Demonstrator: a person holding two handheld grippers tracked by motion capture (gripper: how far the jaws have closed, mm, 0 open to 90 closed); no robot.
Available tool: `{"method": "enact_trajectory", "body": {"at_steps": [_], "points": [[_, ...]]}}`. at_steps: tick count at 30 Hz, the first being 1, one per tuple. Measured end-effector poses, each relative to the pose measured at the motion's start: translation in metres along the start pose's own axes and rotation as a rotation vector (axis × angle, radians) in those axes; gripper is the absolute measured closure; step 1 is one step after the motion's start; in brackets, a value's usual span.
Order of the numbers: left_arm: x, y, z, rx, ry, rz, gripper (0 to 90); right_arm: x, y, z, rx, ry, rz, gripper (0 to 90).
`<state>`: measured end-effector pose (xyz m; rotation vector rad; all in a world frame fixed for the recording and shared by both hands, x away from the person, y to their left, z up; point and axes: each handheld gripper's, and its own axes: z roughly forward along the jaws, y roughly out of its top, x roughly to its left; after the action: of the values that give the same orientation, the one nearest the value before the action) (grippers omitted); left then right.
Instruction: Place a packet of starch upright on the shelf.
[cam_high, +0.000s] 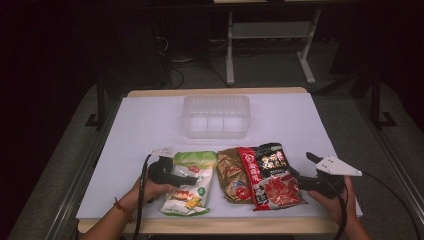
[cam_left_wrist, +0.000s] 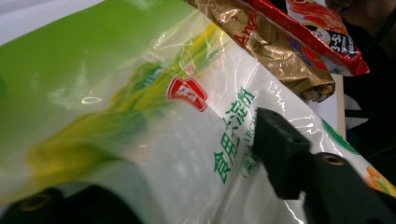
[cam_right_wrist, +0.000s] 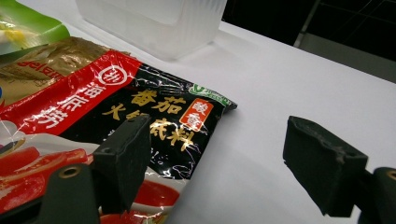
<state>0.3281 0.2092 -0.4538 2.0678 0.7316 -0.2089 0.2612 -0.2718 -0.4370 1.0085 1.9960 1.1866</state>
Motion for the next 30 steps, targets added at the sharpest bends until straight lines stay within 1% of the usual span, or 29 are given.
{"method": "enact_trajectory", "body": {"at_steps": [2, 3, 4, 5, 6, 7, 9, 10, 14, 16, 18, 20, 21, 23, 25, 30], "points": [[-0.001, 0.0, 0.0, -0.001, 0.01, 0.011, 61.8, 0.0, 0.0, 0.0, 0.003, 0.0, -0.002, 23.0], [-0.002, 0.0, -0.001, -0.003, 0.014, 0.017, 61.8, 0.0, 0.0, 0.0, 0.003, 0.0, -0.002, 23.0], [-0.004, -0.001, -0.001, -0.013, 0.028, 0.033, 71.1, 0.001, 0.0, 0.0, 0.008, 0.0, -0.003, 23.3], [-0.004, -0.001, -0.001, -0.013, 0.028, 0.033, 74.7, 0.001, 0.0, 0.001, 0.012, -0.001, -0.005, 23.3], [-0.007, -0.001, -0.002, -0.015, 0.043, 0.051, 76.8, 0.001, 0.0, 0.001, 0.013, -0.001, -0.005, 23.3], [-0.007, -0.001, -0.002, -0.015, 0.043, 0.051, 78.4, 0.001, 0.0, 0.001, 0.013, -0.001, -0.005, 23.3], [-0.011, -0.001, -0.002, -0.028, 0.061, 0.071, 79.8, 0.001, 0.001, 0.002, 0.016, 0.002, -0.009, 23.3], [-0.012, -0.002, -0.003, -0.034, 0.068, 0.083, 82.8, 0.001, 0.001, 0.002, 0.017, 0.002, -0.01, 23.3], [-0.02, -0.003, -0.009, -0.077, 0.1, 0.122, 84.8, 0.0, 0.001, 0.002, 0.011, 0.001, -0.009, 23.3], [-0.025, -0.003, -0.014, -0.113, 0.107, 0.134, 85.4, -0.003, 0.001, 0.001, 0.005, -0.003, 0.004, 23.4], [-0.029, -0.002, -0.021, -0.151, 0.105, 0.138, 85.5, -0.004, 0.001, 0.001, 0.002, -0.007, 0.007, 23.4], [-0.034, 0.0, -0.027, -0.181, 0.113, 0.151, 85.7, -0.005, 0.001, 0.002, 0.001, -0.01, 0.012, 23.4], [-0.035, 0.0, -0.03, -0.195, 0.103, 0.153, 85.7, -0.005, 0.001, 0.002, 0.001, -0.012, 0.015, 23.4], [-0.04, 0.001, -0.035, -0.221, 0.105, 0.15, 85.8, -0.005, 0.002, 0.002, 0.001, -0.014, 0.015, 23.4], [-0.044, 0.003, -0.04, -0.246, 0.091, 0.158, 85.9, -0.005, 0.002, 0.003, 0.003, -0.014, 0.014, 23.4], [-0.055, 0.006, -0.05, -0.286, 0.094, 0.189, 85.9, -0.006, 0.001, 0.003, 0.009, -0.02, 0.019, 23.4]]}}
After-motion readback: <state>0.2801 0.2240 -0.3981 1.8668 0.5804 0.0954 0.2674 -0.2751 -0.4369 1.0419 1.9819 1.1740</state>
